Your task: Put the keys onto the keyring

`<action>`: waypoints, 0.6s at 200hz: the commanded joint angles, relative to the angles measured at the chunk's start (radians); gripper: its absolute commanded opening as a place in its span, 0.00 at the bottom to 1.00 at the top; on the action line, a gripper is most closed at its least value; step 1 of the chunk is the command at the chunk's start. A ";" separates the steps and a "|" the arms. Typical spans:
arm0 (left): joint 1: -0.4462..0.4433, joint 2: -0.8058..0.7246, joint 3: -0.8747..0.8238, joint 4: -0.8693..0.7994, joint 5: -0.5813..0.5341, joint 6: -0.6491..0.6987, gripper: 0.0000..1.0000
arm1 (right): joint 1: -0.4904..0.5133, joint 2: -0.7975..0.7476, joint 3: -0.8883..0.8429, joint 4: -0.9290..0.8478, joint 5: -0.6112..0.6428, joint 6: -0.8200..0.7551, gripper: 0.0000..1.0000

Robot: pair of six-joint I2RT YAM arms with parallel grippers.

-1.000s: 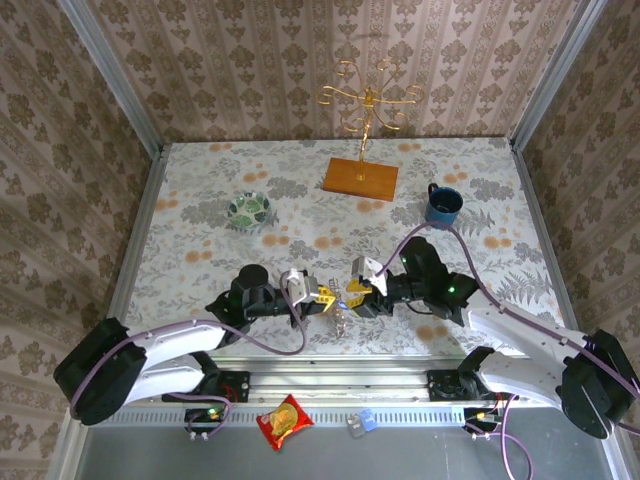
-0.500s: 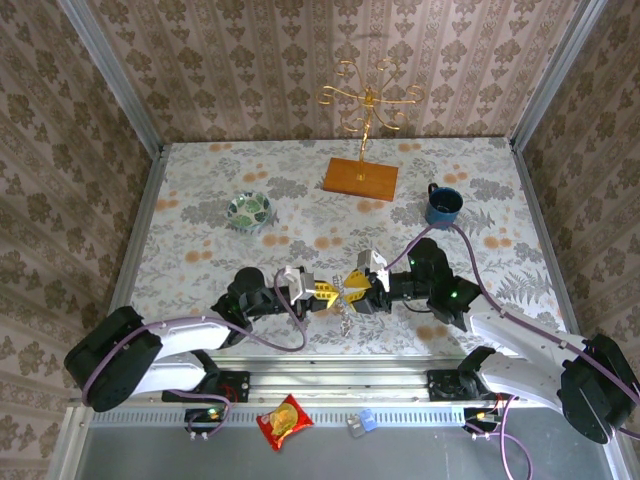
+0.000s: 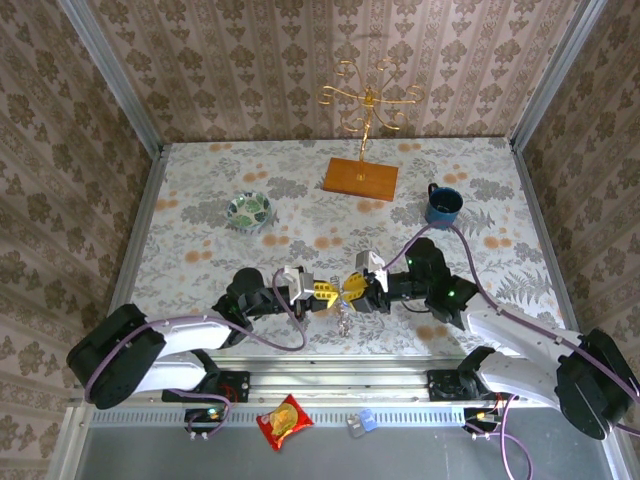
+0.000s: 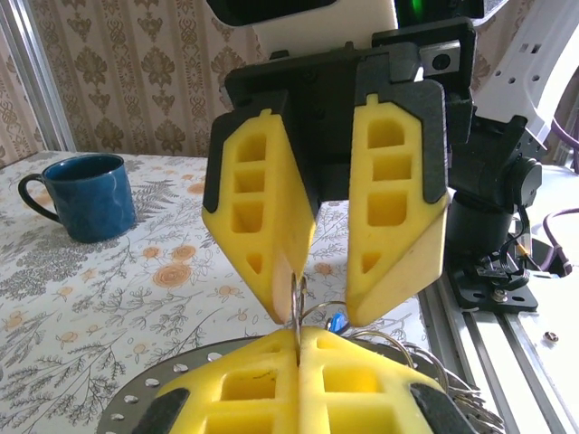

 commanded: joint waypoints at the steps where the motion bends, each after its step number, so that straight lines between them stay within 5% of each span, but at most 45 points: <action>1: 0.003 0.004 -0.003 0.085 0.039 -0.030 0.00 | 0.002 0.024 0.040 0.038 -0.025 0.000 0.24; 56: 0.006 0.006 -0.002 0.089 0.021 -0.038 0.00 | 0.010 0.059 0.079 -0.026 -0.037 -0.051 0.00; 86: 0.014 -0.018 0.002 0.011 -0.014 -0.025 0.21 | 0.012 0.042 0.113 -0.155 -0.016 -0.127 0.00; 120: 0.015 -0.053 0.032 -0.143 -0.031 0.022 0.30 | 0.018 0.045 0.162 -0.290 0.009 -0.203 0.00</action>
